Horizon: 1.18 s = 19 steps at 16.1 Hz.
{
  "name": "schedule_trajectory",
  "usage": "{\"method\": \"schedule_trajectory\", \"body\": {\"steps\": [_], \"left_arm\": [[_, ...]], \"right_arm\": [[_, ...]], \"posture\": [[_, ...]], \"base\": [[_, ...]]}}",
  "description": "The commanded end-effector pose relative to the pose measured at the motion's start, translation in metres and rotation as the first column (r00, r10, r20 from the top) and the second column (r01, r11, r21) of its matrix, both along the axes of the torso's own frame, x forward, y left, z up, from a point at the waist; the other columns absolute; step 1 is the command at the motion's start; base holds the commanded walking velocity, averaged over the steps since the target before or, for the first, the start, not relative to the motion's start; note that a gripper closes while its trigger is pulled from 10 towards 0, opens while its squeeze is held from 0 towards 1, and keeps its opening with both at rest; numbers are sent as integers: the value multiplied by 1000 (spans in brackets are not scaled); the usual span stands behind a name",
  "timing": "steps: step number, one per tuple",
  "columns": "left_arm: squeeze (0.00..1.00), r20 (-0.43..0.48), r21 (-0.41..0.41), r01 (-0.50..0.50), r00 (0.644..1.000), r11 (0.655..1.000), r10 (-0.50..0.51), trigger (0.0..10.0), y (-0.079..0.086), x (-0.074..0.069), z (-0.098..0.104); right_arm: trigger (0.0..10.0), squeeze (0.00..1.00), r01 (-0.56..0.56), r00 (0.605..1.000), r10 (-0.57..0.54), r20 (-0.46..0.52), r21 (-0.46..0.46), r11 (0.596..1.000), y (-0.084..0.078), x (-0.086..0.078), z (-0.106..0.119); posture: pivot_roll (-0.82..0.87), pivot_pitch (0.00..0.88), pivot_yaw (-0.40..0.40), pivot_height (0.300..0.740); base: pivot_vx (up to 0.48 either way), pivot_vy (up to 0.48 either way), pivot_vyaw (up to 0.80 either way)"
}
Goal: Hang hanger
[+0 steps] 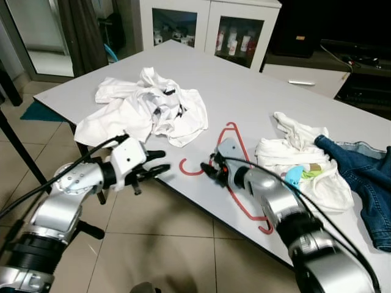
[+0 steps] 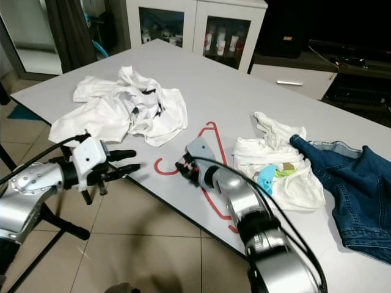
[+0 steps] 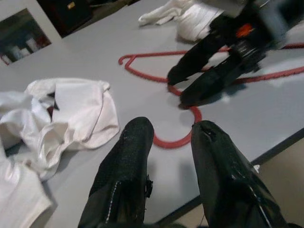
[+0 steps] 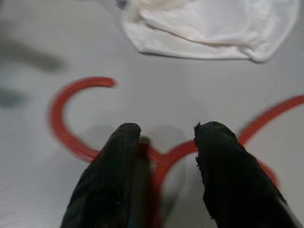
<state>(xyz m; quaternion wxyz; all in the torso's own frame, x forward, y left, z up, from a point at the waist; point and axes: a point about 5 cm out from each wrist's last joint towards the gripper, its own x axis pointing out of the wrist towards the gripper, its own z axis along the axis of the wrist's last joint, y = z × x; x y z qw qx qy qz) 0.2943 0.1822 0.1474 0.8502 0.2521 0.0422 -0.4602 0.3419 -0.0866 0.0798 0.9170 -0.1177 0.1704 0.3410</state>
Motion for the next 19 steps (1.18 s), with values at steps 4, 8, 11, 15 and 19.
{"method": "schedule_trajectory", "body": {"steps": [4,8,11,15,19], "left_arm": [[0,3,9,25,1000,1000,-25,10000,-6,-3,0],[0,6,8,21,1000,1000,-22,10000,-5,-2,0],[0,8,7,25,1000,1000,-25,10000,-6,-2,1],[0,12,9,33,999,999,-33,10000,-8,1,2],[0,14,11,36,999,999,-36,10000,-9,2,2]], "right_arm": [[10000,1000,-15,1000,15,-3,-45,999,5,0,-6],[10000,1000,-89,995,88,-35,-33,995,8,-7,-14],[10000,1000,-125,992,124,-32,-12,992,3,-12,-15],[10000,1000,-126,992,126,4,40,991,-4,-12,-4],[10000,1000,-156,987,157,-20,71,985,-10,-20,-3]], "posture": [[98,0,-86,723],[93,0,-86,723],[84,0,-80,723],[72,0,-72,723],[71,0,-74,723]], "base": [[0,0,0],[0,0,0],[0,0,0],[0,0,0],[0,0,0]]}}
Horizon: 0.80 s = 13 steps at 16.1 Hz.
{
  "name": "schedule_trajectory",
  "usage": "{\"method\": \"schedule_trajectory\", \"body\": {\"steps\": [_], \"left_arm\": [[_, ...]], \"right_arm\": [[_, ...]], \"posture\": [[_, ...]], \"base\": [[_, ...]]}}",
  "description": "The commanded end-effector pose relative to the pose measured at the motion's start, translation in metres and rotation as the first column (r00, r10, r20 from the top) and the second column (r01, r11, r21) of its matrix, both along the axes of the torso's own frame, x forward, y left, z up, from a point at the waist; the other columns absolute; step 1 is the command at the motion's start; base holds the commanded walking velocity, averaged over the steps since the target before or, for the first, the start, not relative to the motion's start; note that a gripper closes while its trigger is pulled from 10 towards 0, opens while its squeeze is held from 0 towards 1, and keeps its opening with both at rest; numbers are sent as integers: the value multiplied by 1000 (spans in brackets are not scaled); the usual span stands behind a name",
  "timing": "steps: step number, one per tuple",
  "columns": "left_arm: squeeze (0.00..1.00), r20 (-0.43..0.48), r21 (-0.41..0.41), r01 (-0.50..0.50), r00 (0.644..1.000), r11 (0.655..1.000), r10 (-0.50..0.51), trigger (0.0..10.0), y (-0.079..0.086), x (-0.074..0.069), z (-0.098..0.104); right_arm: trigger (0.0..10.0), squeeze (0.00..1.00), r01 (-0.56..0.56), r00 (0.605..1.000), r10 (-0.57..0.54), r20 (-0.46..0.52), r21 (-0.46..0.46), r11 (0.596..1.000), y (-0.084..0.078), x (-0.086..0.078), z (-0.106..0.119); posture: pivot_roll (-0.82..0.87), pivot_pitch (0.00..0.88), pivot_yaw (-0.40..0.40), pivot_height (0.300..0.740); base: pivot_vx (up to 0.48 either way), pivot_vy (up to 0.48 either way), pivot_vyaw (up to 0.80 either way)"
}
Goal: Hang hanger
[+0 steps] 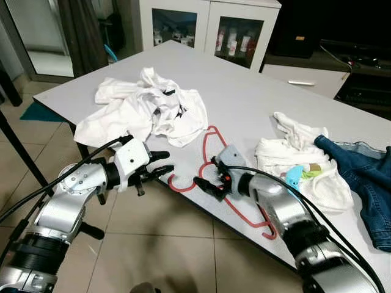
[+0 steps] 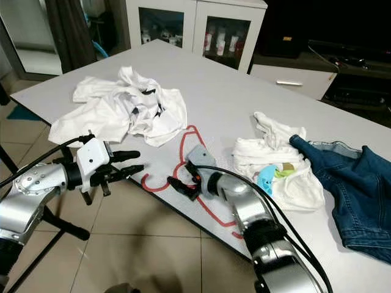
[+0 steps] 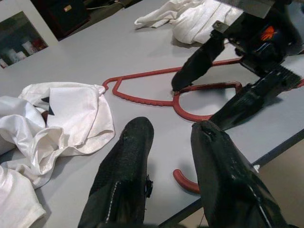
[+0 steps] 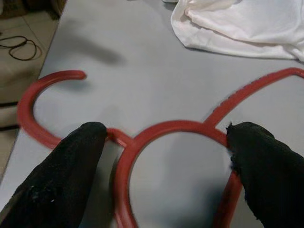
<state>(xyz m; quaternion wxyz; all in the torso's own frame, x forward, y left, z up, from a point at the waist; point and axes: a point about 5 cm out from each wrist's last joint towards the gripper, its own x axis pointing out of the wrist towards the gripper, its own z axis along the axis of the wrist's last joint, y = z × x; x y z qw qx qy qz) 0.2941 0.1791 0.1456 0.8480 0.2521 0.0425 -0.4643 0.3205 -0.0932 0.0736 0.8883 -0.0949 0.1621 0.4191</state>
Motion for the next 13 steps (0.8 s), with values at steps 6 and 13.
{"method": "schedule_trajectory", "body": {"steps": [6,13], "left_arm": [[0,21,14,25,999,1000,-26,10000,-4,2,4],[0,23,13,23,999,1000,-24,10000,-3,2,5]], "right_arm": [[10000,0,99,992,-107,67,113,989,-10,10,31],[0,0,232,972,-235,19,118,966,8,9,12]], "posture": [[71,0,-69,723],[78,0,-68,723]], "base": [[0,0,0],[0,0,0]]}}
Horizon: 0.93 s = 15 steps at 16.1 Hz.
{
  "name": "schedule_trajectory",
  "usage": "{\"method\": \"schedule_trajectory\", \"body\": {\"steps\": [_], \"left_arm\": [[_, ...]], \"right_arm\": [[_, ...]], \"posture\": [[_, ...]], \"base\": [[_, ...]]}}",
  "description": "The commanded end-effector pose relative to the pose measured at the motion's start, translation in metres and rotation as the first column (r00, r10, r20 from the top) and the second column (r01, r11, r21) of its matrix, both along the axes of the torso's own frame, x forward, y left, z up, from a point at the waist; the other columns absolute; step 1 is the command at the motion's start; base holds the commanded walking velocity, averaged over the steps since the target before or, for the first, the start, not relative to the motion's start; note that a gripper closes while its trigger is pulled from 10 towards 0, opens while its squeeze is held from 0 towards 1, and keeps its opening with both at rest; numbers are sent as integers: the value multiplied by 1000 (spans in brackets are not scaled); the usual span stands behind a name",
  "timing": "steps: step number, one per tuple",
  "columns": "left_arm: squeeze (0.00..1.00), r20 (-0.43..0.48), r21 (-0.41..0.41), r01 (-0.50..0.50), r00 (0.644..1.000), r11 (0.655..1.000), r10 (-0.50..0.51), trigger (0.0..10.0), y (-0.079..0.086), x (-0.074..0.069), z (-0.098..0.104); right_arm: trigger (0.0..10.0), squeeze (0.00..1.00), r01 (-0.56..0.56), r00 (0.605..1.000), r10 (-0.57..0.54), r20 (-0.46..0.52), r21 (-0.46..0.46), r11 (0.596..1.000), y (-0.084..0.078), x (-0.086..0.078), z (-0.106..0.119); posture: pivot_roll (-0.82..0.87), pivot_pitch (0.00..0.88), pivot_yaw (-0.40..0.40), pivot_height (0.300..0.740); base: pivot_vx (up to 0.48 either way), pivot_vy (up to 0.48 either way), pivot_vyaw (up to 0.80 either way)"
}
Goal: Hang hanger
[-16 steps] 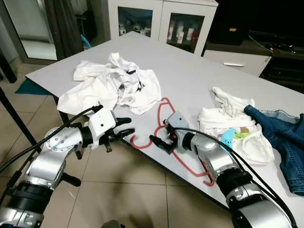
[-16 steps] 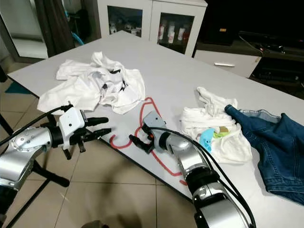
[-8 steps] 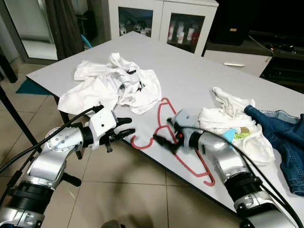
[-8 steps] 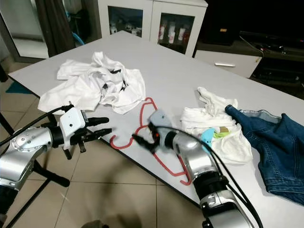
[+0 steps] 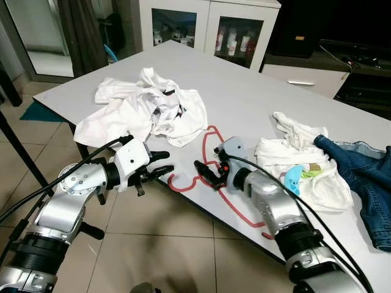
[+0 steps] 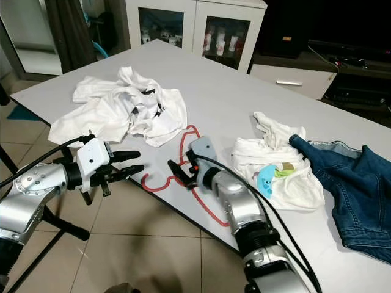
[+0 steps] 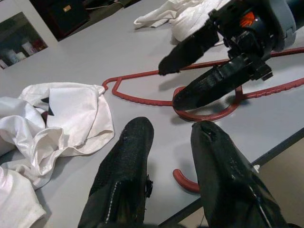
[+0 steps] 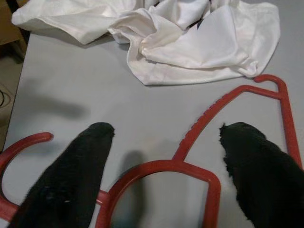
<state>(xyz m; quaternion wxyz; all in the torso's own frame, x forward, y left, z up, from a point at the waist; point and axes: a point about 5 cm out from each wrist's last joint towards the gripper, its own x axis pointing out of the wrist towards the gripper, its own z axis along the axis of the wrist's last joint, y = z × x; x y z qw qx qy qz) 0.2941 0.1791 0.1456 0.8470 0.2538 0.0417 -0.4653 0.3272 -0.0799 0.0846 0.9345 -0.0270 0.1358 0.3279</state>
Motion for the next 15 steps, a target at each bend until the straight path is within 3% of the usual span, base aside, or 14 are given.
{"method": "schedule_trajectory", "body": {"steps": [1,2,3,11,14,15], "left_arm": [[0,20,11,20,1000,1000,-21,10000,-3,2,5],[0,20,11,21,1000,1000,-21,10000,-3,1,5],[0,20,12,21,1000,1000,-22,10000,-3,1,5],[0,19,12,26,999,1000,-27,10000,-4,1,5],[0,19,11,28,999,1000,-28,10000,-5,1,5],[0,19,11,29,999,1000,-29,10000,-5,1,5]], "right_arm": [[0,0,22,1000,-22,7,-9,1000,-4,2,0],[2824,0,13,1000,-13,-6,-30,999,2,1,-5],[4157,0,-3,1000,3,-12,-41,999,4,0,-7],[4745,0,-76,996,73,-52,-47,996,8,-12,-18],[6510,0,-121,991,119,-55,-38,992,8,-19,-18],[6549,0,-119,992,117,-55,-36,992,7,-19,-18]], "posture": [[80,0,-68,723],[83,0,-66,723],[84,0,-67,723],[79,0,-65,723],[77,0,-64,723],[76,0,-64,723]], "base": [[0,0,0],[0,0,0],[0,0,0],[0,0,0],[0,0,0],[0,0,0]]}}
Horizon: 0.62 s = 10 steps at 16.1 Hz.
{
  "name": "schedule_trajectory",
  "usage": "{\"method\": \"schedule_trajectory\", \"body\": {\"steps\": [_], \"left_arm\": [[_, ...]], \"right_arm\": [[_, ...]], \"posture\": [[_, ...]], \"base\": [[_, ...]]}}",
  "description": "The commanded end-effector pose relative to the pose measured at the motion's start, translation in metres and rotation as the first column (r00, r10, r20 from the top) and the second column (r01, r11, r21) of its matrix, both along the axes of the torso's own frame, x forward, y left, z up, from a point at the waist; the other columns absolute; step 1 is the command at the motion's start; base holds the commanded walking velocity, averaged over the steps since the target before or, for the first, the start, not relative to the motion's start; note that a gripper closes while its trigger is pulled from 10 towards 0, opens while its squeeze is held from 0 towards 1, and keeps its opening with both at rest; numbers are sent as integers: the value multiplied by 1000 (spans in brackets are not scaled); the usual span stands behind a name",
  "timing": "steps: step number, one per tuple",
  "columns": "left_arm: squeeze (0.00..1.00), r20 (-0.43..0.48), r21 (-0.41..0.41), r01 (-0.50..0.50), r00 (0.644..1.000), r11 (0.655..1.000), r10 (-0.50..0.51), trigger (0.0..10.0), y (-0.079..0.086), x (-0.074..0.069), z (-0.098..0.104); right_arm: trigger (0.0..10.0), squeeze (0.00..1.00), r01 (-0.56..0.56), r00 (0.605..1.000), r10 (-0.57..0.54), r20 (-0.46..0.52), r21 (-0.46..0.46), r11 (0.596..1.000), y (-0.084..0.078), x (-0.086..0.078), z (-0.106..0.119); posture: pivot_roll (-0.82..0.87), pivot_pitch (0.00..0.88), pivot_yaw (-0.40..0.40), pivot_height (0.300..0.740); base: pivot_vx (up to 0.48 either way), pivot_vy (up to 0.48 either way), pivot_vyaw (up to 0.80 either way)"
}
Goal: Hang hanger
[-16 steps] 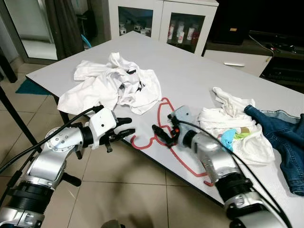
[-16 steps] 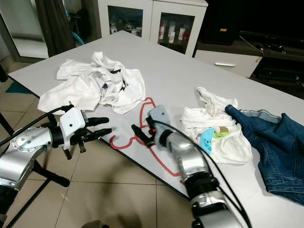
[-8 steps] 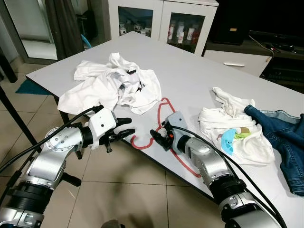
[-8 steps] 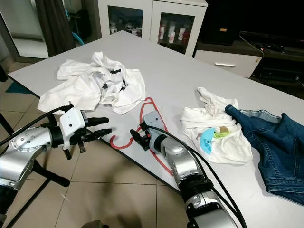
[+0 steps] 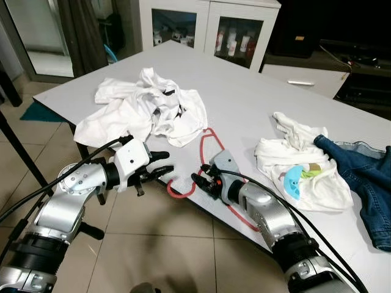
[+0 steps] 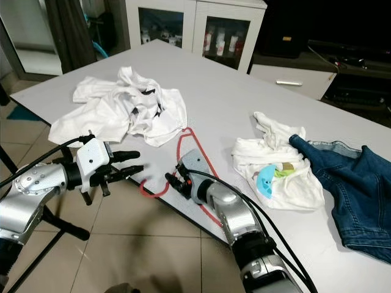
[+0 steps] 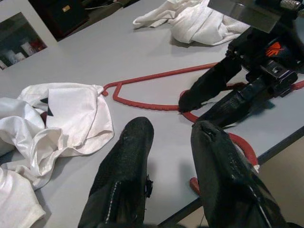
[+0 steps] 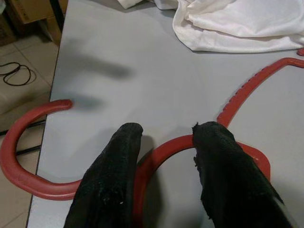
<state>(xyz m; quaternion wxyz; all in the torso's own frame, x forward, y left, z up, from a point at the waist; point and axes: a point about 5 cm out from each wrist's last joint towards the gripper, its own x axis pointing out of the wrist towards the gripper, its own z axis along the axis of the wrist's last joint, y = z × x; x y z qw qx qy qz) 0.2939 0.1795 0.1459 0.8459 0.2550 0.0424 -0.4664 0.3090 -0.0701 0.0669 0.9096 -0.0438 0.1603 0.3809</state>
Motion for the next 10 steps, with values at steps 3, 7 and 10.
{"method": "schedule_trajectory", "body": {"steps": [3,7,10], "left_arm": [[0,19,8,28,999,1000,-28,10000,-6,2,4],[0,17,5,30,999,1000,-30,10000,-8,2,3],[0,20,4,27,999,1000,-27,10000,-8,2,3]], "right_arm": [[6980,0,5,1000,-5,2,6,1000,-4,-1,3],[8549,0,-7,1000,7,26,24,1000,-7,1,15],[10000,0,121,977,-154,149,205,971,-21,16,53]], "posture": [[73,0,-63,723],[71,0,-66,723],[73,0,-68,723]], "base": [[0,0,0],[0,0,0],[0,0,0]]}}
